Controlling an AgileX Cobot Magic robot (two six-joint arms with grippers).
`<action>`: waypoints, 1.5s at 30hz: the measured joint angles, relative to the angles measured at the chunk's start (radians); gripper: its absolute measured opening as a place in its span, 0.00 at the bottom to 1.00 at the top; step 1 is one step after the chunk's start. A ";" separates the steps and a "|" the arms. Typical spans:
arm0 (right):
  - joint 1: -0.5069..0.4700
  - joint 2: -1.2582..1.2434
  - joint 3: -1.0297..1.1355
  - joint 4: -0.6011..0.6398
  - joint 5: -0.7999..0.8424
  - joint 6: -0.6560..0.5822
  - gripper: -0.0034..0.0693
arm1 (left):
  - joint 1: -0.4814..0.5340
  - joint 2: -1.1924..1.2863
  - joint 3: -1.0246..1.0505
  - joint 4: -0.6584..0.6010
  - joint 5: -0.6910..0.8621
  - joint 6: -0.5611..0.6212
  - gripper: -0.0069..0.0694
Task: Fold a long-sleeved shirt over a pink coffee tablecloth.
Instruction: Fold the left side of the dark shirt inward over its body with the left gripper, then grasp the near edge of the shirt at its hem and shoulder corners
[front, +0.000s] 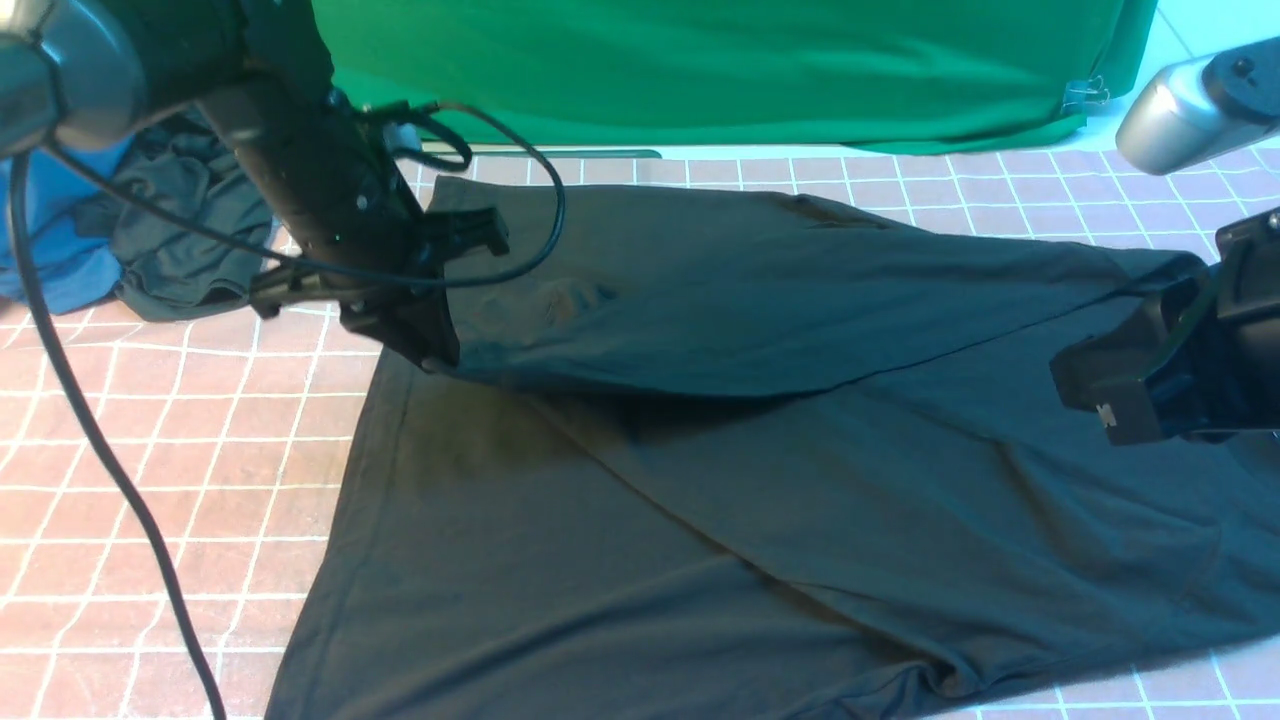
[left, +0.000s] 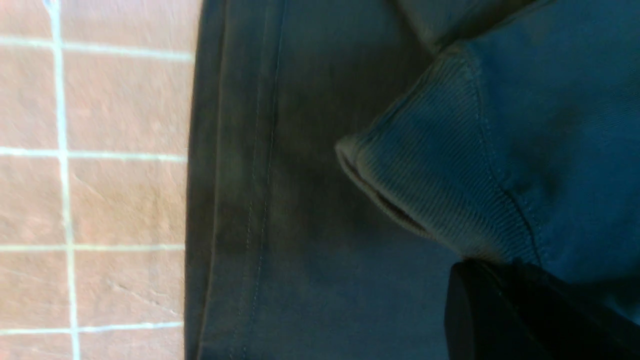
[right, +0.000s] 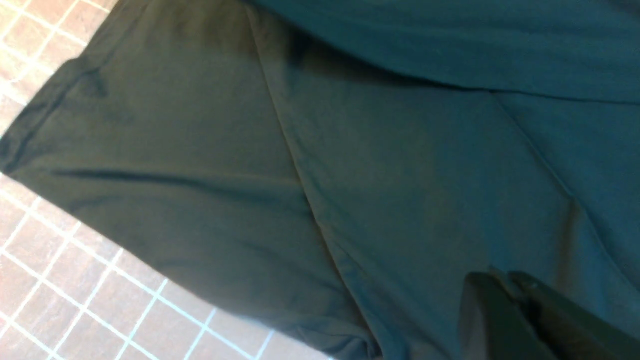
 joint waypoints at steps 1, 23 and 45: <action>0.000 0.000 0.000 0.000 0.000 0.000 0.14 | 0.000 0.000 0.008 -0.005 -0.009 -0.003 0.15; 0.000 0.004 0.000 0.000 0.004 0.000 0.17 | 0.000 -0.062 0.078 0.046 0.009 -0.061 0.54; 0.000 0.004 0.000 0.000 -0.012 -0.003 0.17 | 0.000 -0.440 0.892 0.167 -0.324 -0.093 0.66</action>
